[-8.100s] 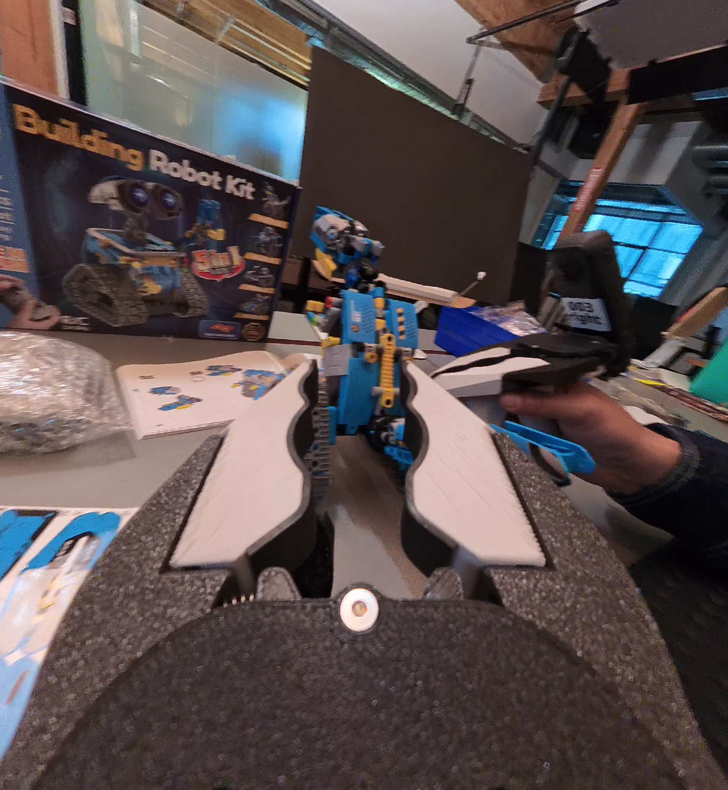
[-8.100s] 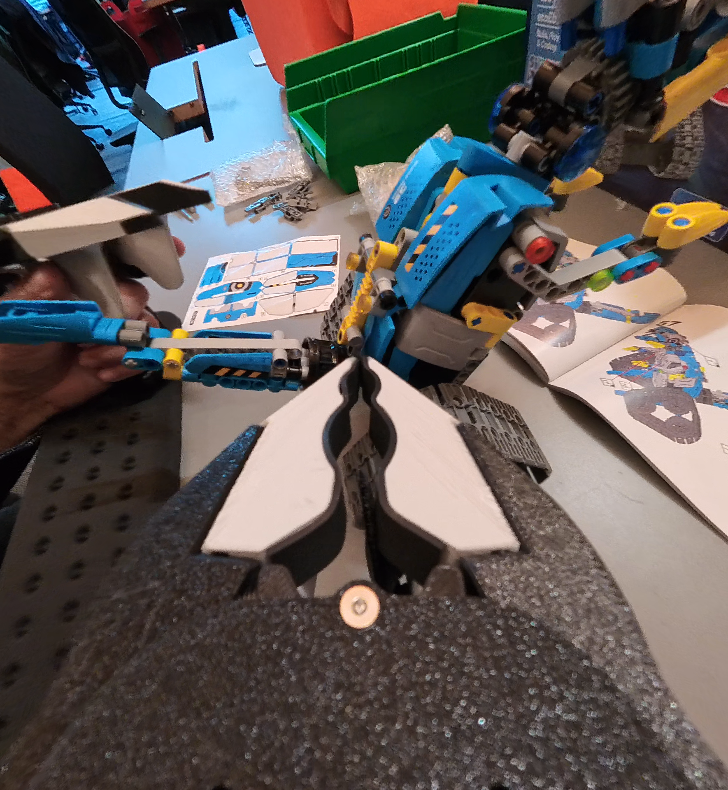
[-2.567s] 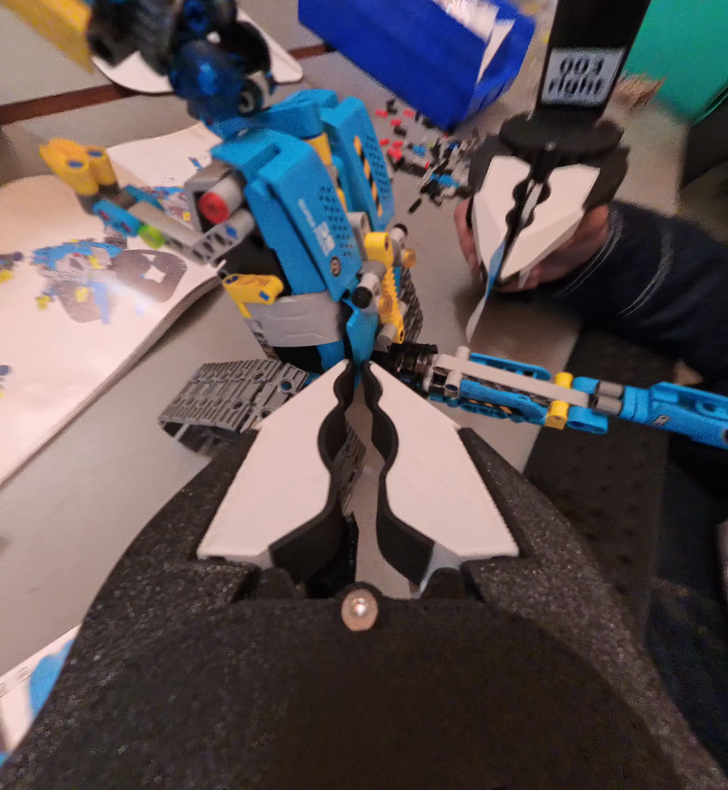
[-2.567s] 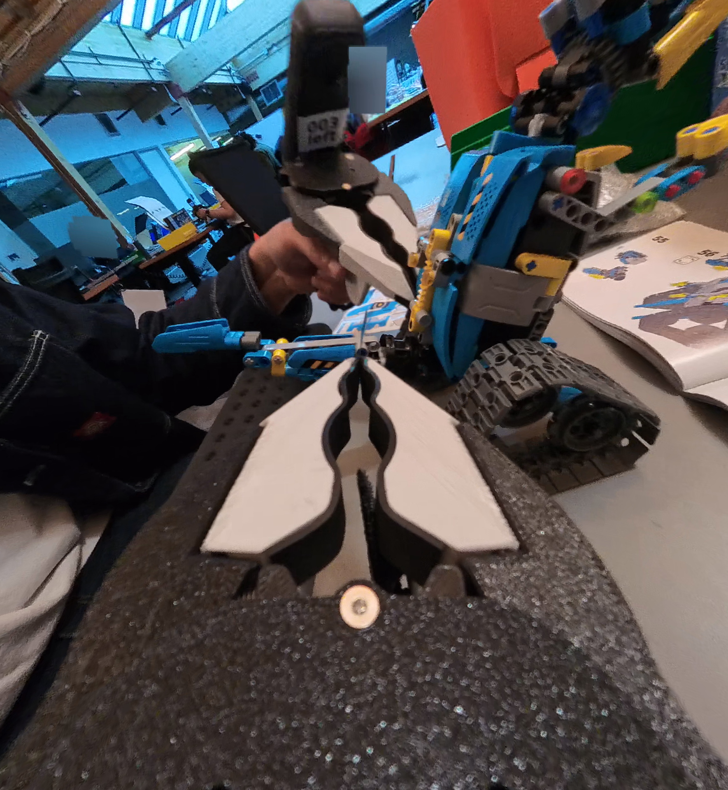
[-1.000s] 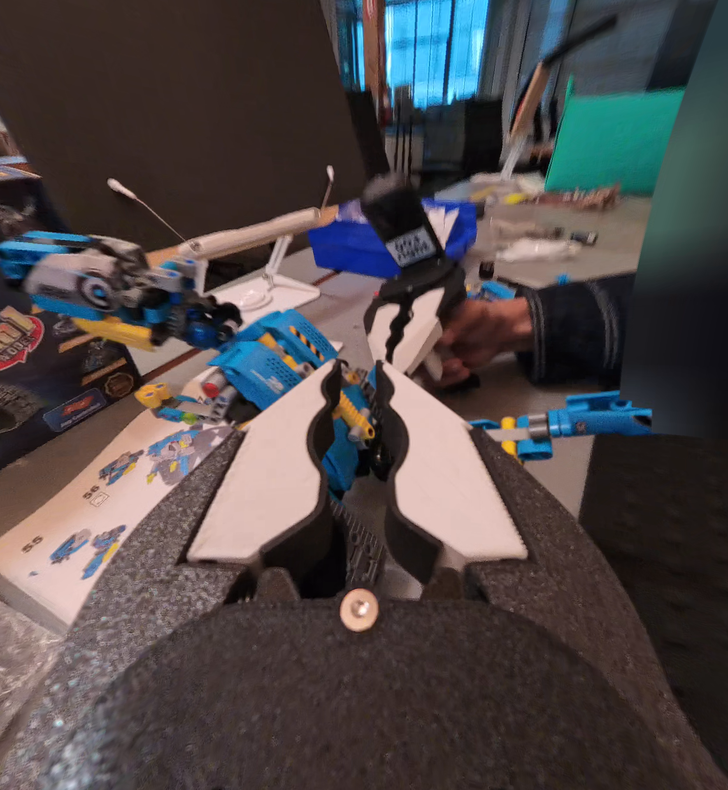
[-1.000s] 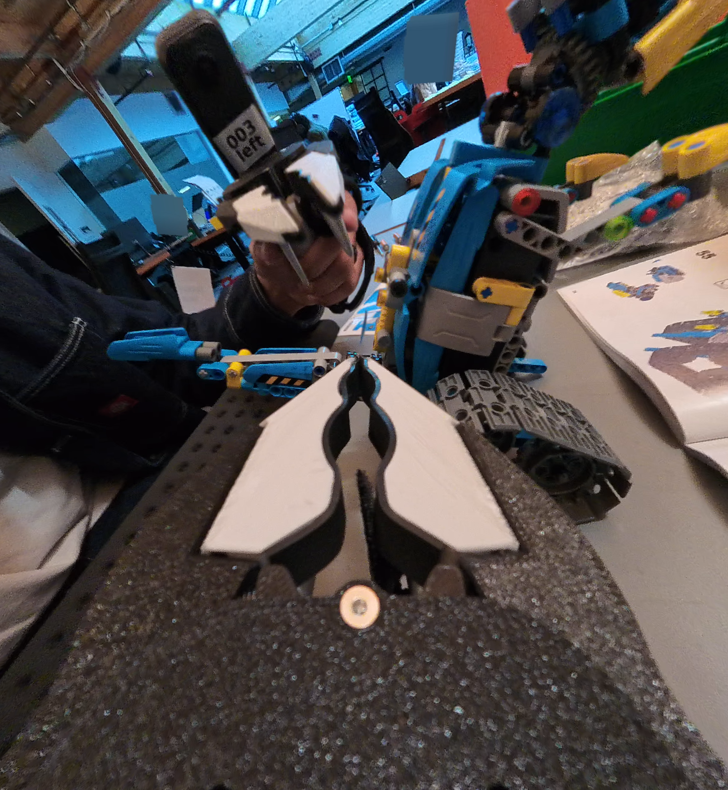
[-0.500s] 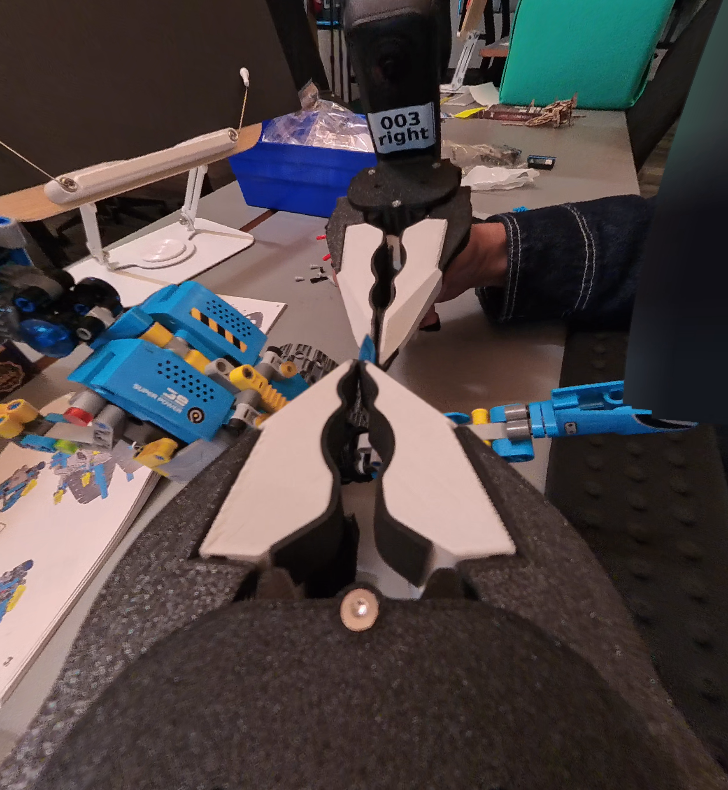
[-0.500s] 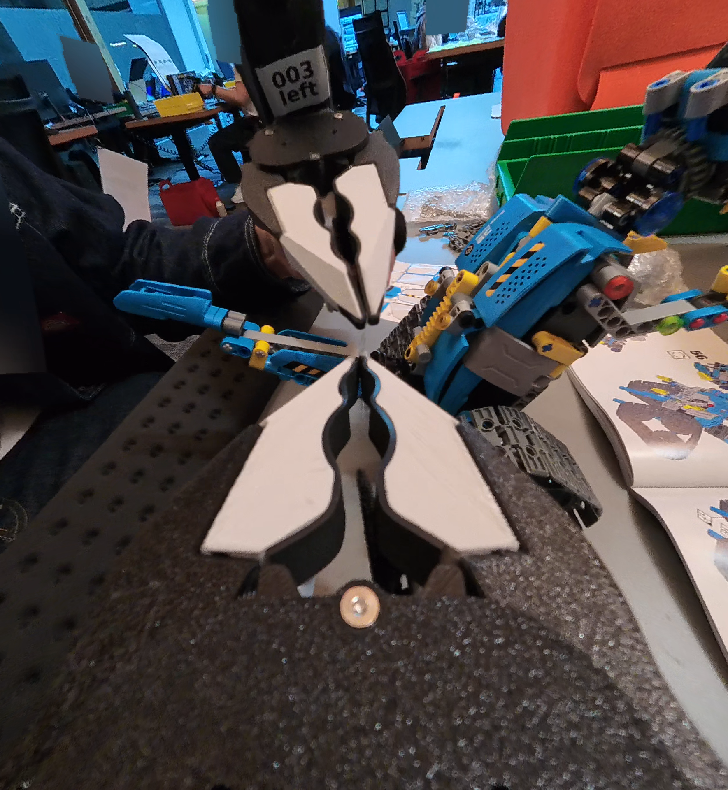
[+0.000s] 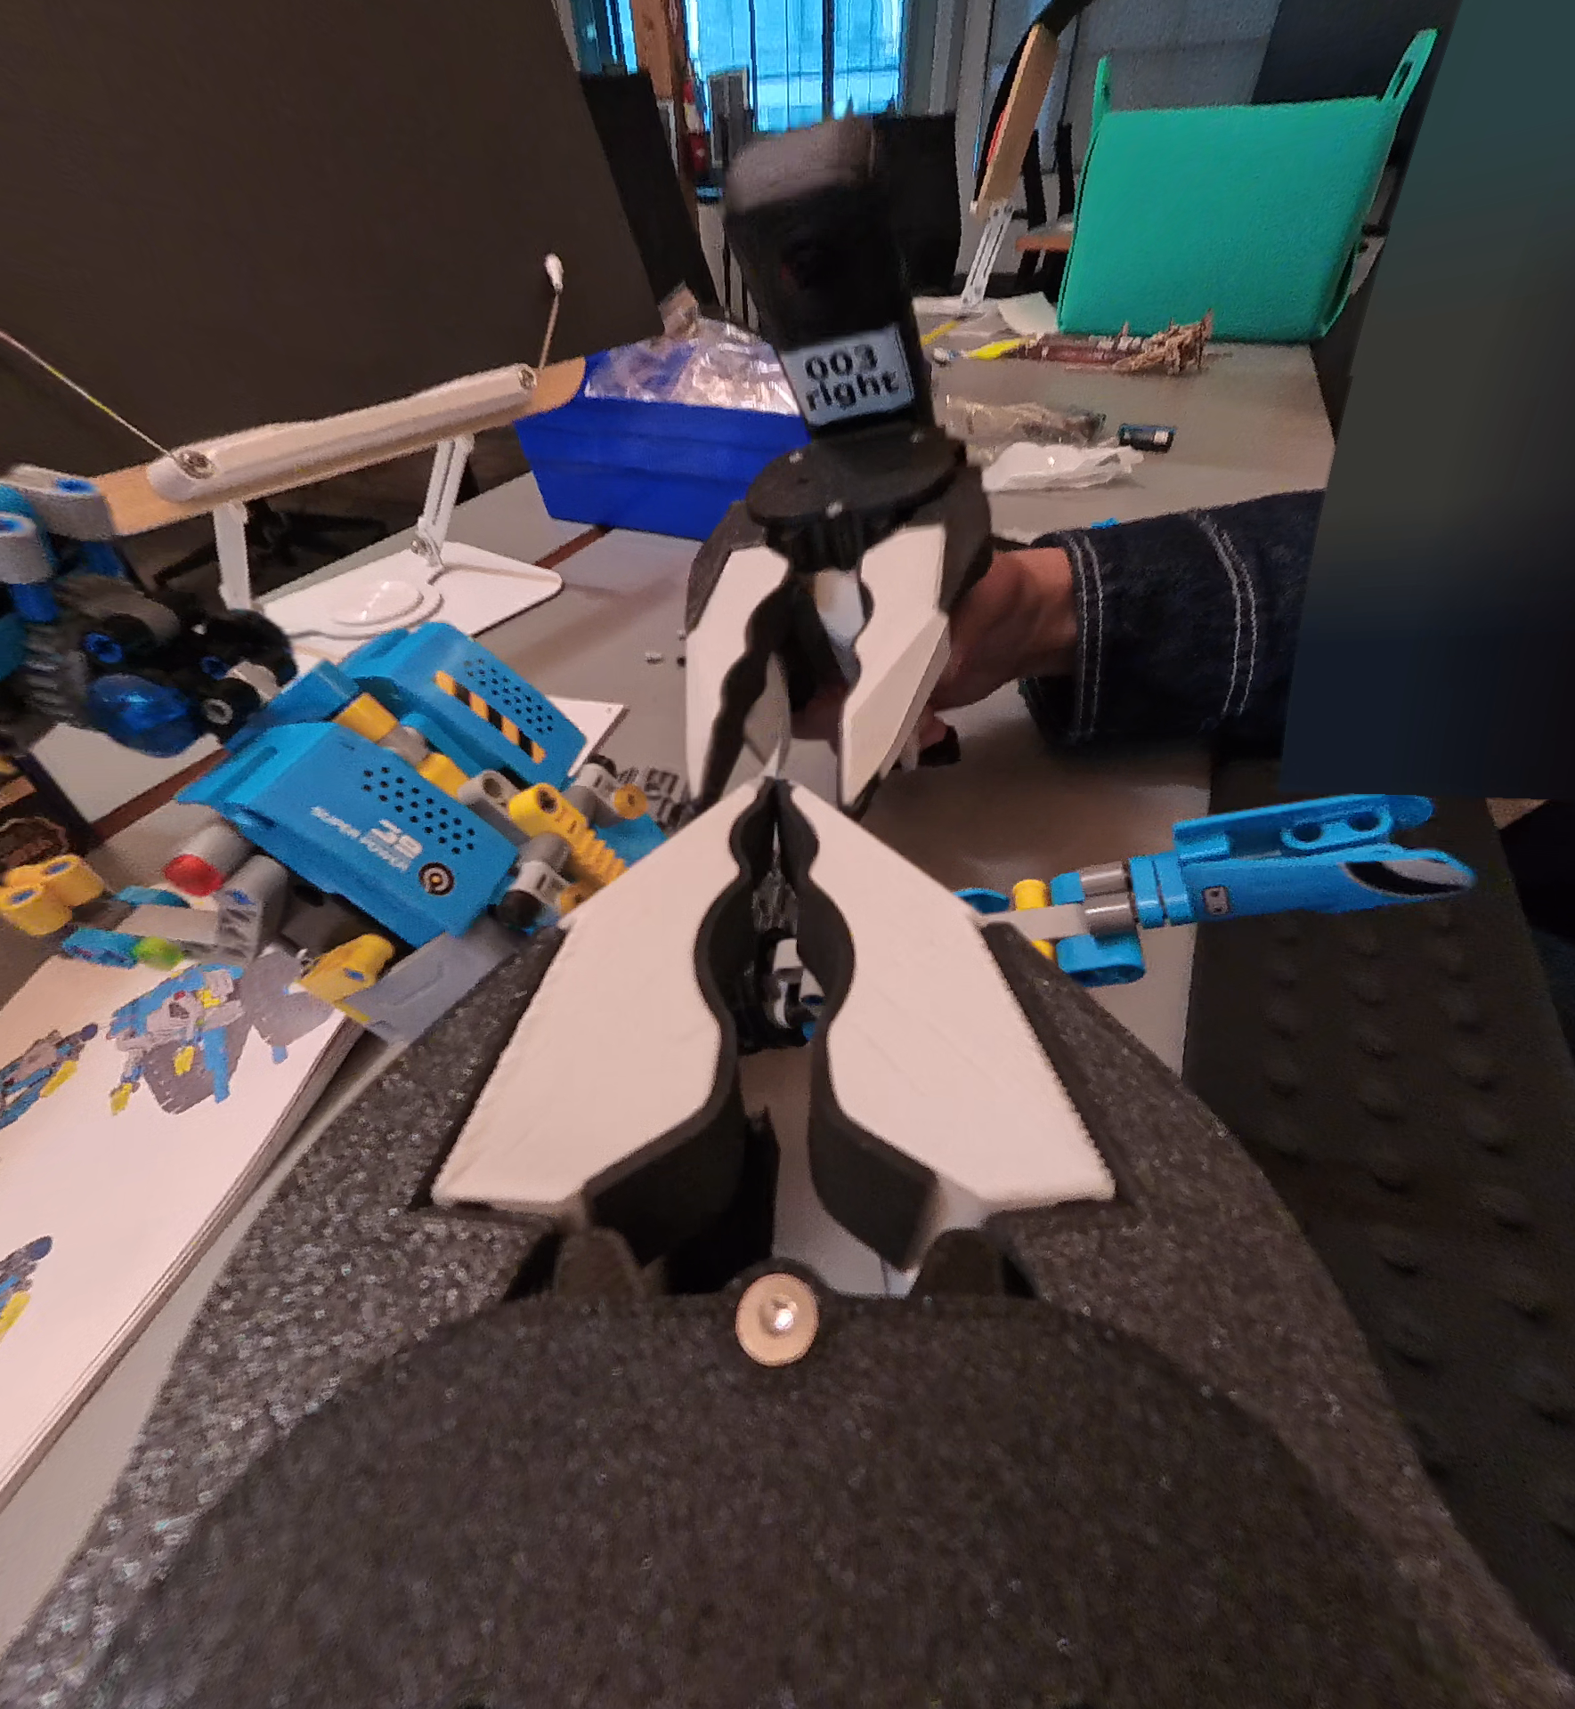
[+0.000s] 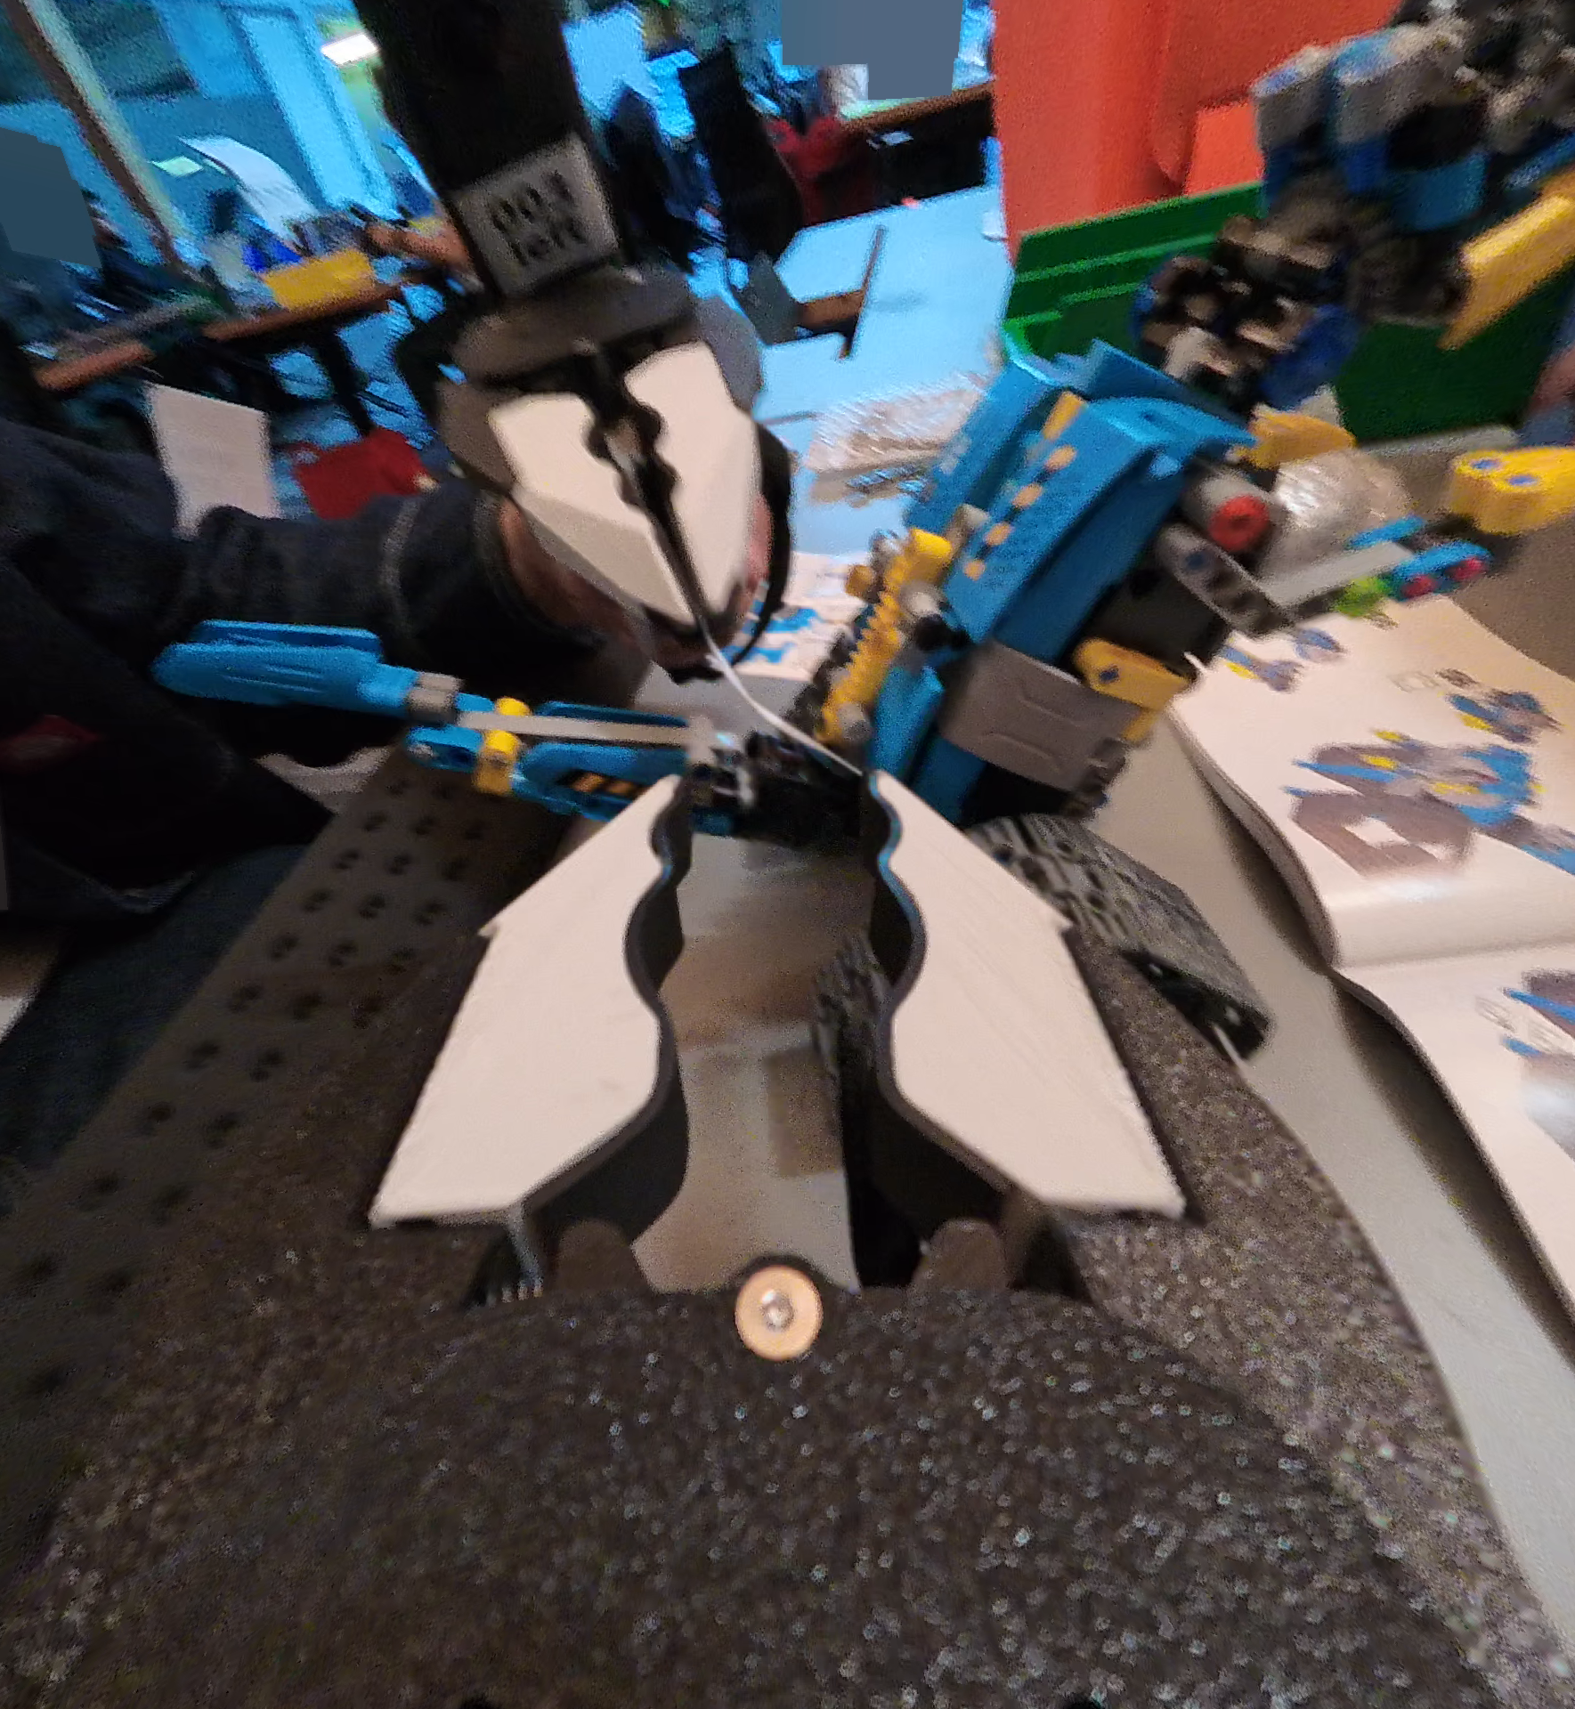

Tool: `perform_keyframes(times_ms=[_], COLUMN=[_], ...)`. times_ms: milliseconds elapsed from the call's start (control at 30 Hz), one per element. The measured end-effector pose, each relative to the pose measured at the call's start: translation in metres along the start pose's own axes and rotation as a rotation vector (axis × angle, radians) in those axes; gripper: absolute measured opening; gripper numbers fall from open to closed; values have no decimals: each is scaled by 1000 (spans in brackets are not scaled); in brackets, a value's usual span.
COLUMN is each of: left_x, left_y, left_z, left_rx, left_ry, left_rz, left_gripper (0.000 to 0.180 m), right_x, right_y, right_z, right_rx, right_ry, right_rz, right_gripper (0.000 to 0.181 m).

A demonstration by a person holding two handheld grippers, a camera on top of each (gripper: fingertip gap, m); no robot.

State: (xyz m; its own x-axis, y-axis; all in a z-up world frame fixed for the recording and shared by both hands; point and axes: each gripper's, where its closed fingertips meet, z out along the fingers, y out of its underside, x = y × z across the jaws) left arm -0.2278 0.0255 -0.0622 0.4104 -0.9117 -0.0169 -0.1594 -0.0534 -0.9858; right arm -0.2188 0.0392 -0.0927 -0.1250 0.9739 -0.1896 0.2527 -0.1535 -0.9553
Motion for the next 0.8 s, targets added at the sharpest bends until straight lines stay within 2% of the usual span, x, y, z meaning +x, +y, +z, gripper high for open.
perform_keyframes(times_ms=[333,433,467,500,533,800], left_x=[1,0,-1,-3,-5,-15], left_y=[-18,-18,-18,-18,-17,3], left_z=[-11,-10,-10,-10,-9,-1], left_rx=[127,131,133,133,129,12], left_ry=[89,93,86,79,72,-53], left_rz=[-128,-143,-146,-149,-152,-18], left_gripper=[0,0,0,0,0,0], right_x=[-8,-11,-14,-16,-14,1], right_y=[-8,-12,-12,-10,-9,2], right_z=[7,6,6,6,7,0], right_rx=[55,91,90,78,69,25], right_ry=[-20,-66,-87,-95,-83,-46], right_rz=[2,34,33,26,19,167], right_gripper=[33,24,13,2,0,0])
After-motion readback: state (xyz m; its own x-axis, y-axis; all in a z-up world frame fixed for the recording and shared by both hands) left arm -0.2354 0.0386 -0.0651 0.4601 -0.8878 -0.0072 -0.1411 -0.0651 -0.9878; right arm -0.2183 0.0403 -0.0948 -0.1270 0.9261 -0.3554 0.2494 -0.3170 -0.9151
